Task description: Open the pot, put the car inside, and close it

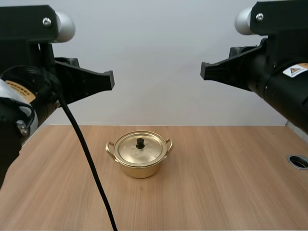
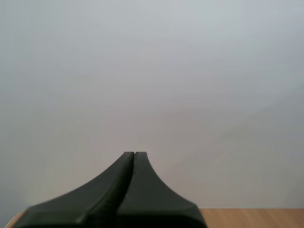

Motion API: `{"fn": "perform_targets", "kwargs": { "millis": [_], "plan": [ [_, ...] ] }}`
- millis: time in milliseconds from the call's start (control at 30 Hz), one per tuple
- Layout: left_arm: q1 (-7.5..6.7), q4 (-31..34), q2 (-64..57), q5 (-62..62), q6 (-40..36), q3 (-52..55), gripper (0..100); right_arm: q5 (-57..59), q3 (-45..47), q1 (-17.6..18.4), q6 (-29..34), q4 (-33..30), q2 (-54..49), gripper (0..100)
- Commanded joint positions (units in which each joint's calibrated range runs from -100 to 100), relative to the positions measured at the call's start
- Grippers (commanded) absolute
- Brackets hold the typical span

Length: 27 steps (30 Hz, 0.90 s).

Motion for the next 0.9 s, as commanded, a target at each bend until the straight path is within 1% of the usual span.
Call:
{"fn": "perform_targets", "kwargs": {
  "millis": [0, 100, 167, 267, 400, 433, 500, 567, 700, 867],
  "plan": [
    [0.00, 0.0, -2.9, -1.3, -0.1, 2.0, 0, -1.1, 3.2, 0.0, -5.6, 3.3, -4.9, 0],
    [0.00, 0.0, -7.5, -3.3, -0.1, 4.4, 0, 0.6, 5.4, 0.0, -9.0, 7.4, -9.4, 0],
    [0.00, 0.0, -9.8, -5.3, 0.7, 7.2, 0, 1.7, 7.9, 0.0, -10.6, 8.8, -11.6, 0],
    [0.00, 0.0, -12.0, -6.5, 1.3, 12.2, 0, 2.0, 12.2, 0.0, -11.0, 9.0, -14.0, 0],
    [0.00, 0.0, -14.5, -9.1, 1.4, 20.9, 0, 2.0, 17.3, 0.0, -11.1, 10.8, -17.6, 0],
    [0.00, 0.4, -15.1, -11.2, 1.9, 22.8, 0, 2.5, 18.6, 0.0, -11.7, 10.8, -18.1, 0],
    [0.00, 1.2, -16.8, -17.5, 5.7, 24.7, 0, 5.0, 20.8, 0.0, -13.5, 10.8, -18.6, 0],
    [0.00, 1.2, -18.0, -19.8, 8.3, 25.8, 0, 8.1, 22.8, 0.0, -13.7, 10.8, -18.6, 0],
    [0.00, 1.1, -18.0, -19.8, 7.6, 28.9, 0, 8.5, 26.7, 0.0, -13.6, 10.7, -18.6, 0],
    [0.00, 1.0, -18.0, -19.8, 7.6, 36.1, 0, 7.7, 31.6, -0.5, -13.6, 9.3, -18.6, 0]
  ]
}}
